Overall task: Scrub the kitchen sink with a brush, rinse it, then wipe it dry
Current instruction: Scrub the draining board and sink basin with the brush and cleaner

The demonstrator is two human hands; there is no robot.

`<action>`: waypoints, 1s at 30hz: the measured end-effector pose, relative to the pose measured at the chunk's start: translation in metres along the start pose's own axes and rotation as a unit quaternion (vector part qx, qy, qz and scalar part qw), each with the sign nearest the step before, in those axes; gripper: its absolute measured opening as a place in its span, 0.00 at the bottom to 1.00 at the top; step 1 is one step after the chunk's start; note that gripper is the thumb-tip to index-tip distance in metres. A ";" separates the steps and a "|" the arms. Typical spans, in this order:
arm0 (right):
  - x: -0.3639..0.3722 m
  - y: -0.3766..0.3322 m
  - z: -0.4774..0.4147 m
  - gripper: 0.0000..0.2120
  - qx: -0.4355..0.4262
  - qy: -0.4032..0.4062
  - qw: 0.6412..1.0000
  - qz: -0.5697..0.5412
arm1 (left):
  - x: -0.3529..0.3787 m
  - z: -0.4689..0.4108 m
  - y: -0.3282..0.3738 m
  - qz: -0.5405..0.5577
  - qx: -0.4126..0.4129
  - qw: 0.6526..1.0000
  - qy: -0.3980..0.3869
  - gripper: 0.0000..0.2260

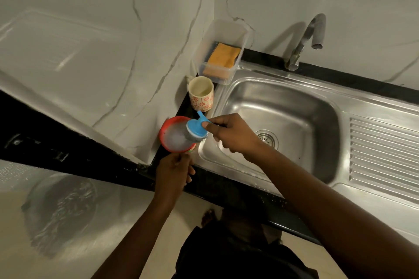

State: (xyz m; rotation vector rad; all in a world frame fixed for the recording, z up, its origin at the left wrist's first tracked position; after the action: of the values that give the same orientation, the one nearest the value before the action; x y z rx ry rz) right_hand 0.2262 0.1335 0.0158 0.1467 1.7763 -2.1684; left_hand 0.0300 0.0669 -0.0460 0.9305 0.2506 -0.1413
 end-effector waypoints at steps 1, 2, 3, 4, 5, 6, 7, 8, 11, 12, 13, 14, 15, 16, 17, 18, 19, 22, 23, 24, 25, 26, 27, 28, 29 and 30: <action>-0.013 0.006 0.013 0.12 0.020 0.012 0.999 -0.030 | 0.006 0.002 0.003 -0.009 0.005 1.000 -0.003 0.14; -0.025 0.012 0.025 0.12 0.040 0.024 0.998 -0.053 | 0.012 0.004 0.007 -0.017 0.012 1.000 -0.006 0.14; -0.040 0.019 0.040 0.11 0.059 0.040 0.995 -0.071 | 0.022 0.007 0.013 -0.027 0.022 0.999 -0.013 0.13; -0.055 0.028 0.055 0.11 0.075 0.057 0.991 -0.091 | 0.033 0.010 0.018 -0.036 0.034 0.999 -0.021 0.13; -0.071 0.037 0.071 0.10 0.088 0.072 0.987 -0.113 | 0.045 0.014 0.024 -0.043 0.046 0.998 -0.030 0.13; -0.086 0.046 0.086 0.11 0.096 0.086 0.983 -0.133 | 0.059 0.017 0.029 -0.046 0.057 0.997 -0.038 0.12; -0.099 0.053 0.100 0.11 0.101 0.095 0.980 -0.145 | 0.071 0.020 0.034 -0.047 0.067 0.996 -0.044 0.12; -0.115 0.061 0.117 0.12 0.106 0.109 0.977 -0.152 | 0.087 0.023 0.039 -0.050 0.076 0.994 -0.053 0.12; -0.165 0.088 0.171 0.11 0.129 0.175 0.961 -0.169 | 0.141 0.039 0.048 -0.063 0.096 0.990 -0.084 0.13; -0.180 0.097 0.188 0.10 0.135 0.194 0.956 -0.174 | 0.157 0.044 0.049 -0.066 0.100 0.988 -0.096 0.13; -0.197 0.107 0.207 0.10 0.141 0.214 0.951 -0.175 | 0.176 0.050 0.050 -0.070 0.104 0.986 -0.112 0.13; -0.212 0.117 0.225 0.11 0.146 0.231 0.946 -0.173 | 0.194 0.057 0.050 -0.075 0.107 0.983 -0.127 0.13; -0.228 0.128 0.244 0.11 0.152 0.248 0.942 -0.169 | 0.212 0.065 0.051 -0.082 0.110 0.980 -0.141 0.13; -0.243 0.139 0.262 0.11 0.158 0.268 0.937 -0.162 | 0.230 0.073 0.051 -0.090 0.112 0.978 -0.152 0.13; -0.258 0.151 0.278 0.10 0.163 0.290 0.931 -0.150 | 0.244 0.080 0.051 -0.095 0.115 0.976 -0.159 0.13; -0.274 0.162 0.295 0.09 0.166 0.317 0.925 -0.129 | 0.261 0.088 0.051 -0.101 0.116 0.974 -0.168 0.13; -0.291 0.173 0.311 0.08 0.167 0.344 0.920 -0.090 | 0.276 0.095 0.051 -0.105 0.116 0.972 -0.175 0.13; -0.328 0.205 0.350 0.13 0.188 0.392 0.897 0.080 | 0.314 0.114 0.051 -0.115 0.118 0.968 -0.189 0.13; -0.338 0.216 0.360 0.15 0.203 0.401 0.885 0.124 | 0.325 0.120 0.051 -0.121 0.121 0.966 -0.194 0.13; -0.345 0.227 0.366 0.18 0.216 0.406 0.874 0.155 | 0.335 0.126 0.050 -0.128 0.122 0.964 -0.198 0.13; -0.350 0.237 0.369 0.19 0.229 0.408 0.866 0.176 | 0.344 0.131 0.049 -0.133 0.122 0.963 -0.201 0.13; -0.352 0.244 0.368 0.20 0.238 0.409 0.861 0.188 | 0.352 0.136 0.048 -0.138 0.122 0.962 -0.202 0.13; -0.349 0.246 0.362 0.20 0.239 0.406 0.860 0.197 | 0.356 0.140 0.048 -0.141 0.123 0.962 -0.201 0.13; -0.344 0.246 0.353 0.20 0.234 0.396 0.864 0.207 | 0.361 0.144 0.048 -0.144 0.124 0.961 -0.199 0.13; -0.337 0.245 0.342 0.20 0.222 0.378 0.873 0.215 | 0.366 0.148 0.047 -0.148 0.124 0.961 -0.197 0.13; -0.326 0.241 0.329 0.21 0.208 0.354 0.884 0.221 | 0.372 0.153 0.046 -0.150 0.122 0.962 -0.195 0.13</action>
State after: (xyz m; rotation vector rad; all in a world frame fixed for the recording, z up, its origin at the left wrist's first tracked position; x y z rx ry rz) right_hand 0.6521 -0.1629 -0.0447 1.4560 1.3153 -2.2341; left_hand 0.4213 -0.0340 -0.0252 1.0832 0.0041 -0.6404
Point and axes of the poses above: each hand's wrist, its own z-axis away from the middle knuckle, its own x-axis out of the palm, y = z × x, the point moved 7 cm from there along -z, towards the middle knuckle, and after that the axes turned 7 degrees about -x, right-handed, at the moved point
